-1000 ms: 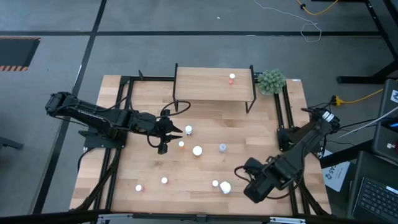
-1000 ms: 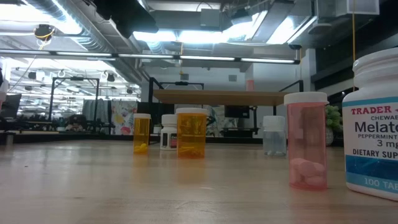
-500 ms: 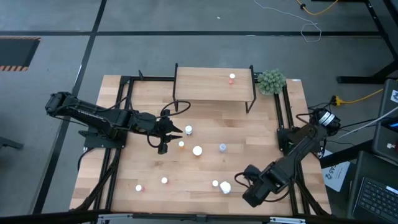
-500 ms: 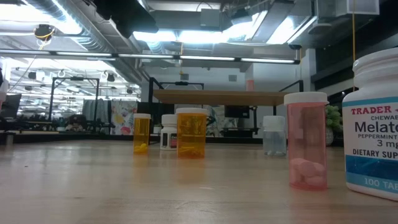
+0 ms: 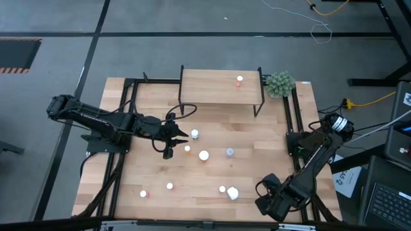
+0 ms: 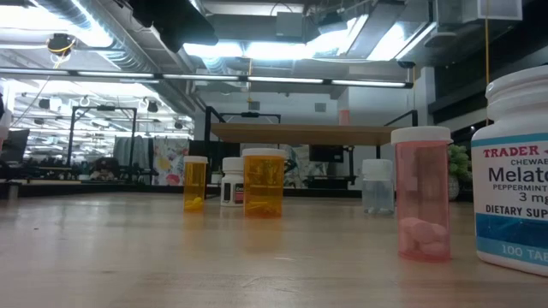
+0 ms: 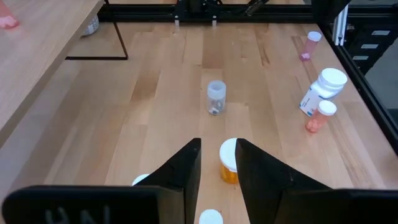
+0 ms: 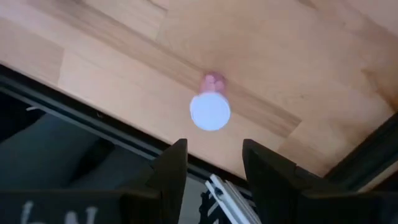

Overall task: Pick and place medicine bottles onto shelf by color
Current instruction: Put the violet pill bottle on the shelf

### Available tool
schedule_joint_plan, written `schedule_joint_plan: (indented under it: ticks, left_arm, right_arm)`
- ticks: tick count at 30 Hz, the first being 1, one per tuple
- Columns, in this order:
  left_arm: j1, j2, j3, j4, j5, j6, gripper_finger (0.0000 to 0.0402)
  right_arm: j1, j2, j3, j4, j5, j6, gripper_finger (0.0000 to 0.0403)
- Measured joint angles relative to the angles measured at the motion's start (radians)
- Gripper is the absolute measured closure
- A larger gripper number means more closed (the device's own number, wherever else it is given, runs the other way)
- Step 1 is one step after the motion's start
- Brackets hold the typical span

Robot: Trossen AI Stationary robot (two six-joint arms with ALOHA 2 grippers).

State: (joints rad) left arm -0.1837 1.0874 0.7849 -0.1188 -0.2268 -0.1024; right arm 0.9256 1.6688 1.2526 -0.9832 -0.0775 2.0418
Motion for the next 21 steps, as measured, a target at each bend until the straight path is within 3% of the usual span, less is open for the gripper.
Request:
schedule_joint_plan:
  ticks: [17, 21]
  left_arm:
    - [0.0, 0.0, 0.0, 0.0, 0.0, 0.0, 0.0306]
    - [0.0, 0.0, 0.0, 0.0, 0.0, 0.0, 0.0306]
  right_arm:
    - [0.001, 0.046, -0.001, -0.001, 0.013, 0.021, 0.0244]
    - [0.001, 0.046, -0.001, -0.001, 0.058, -0.057, 0.0244]
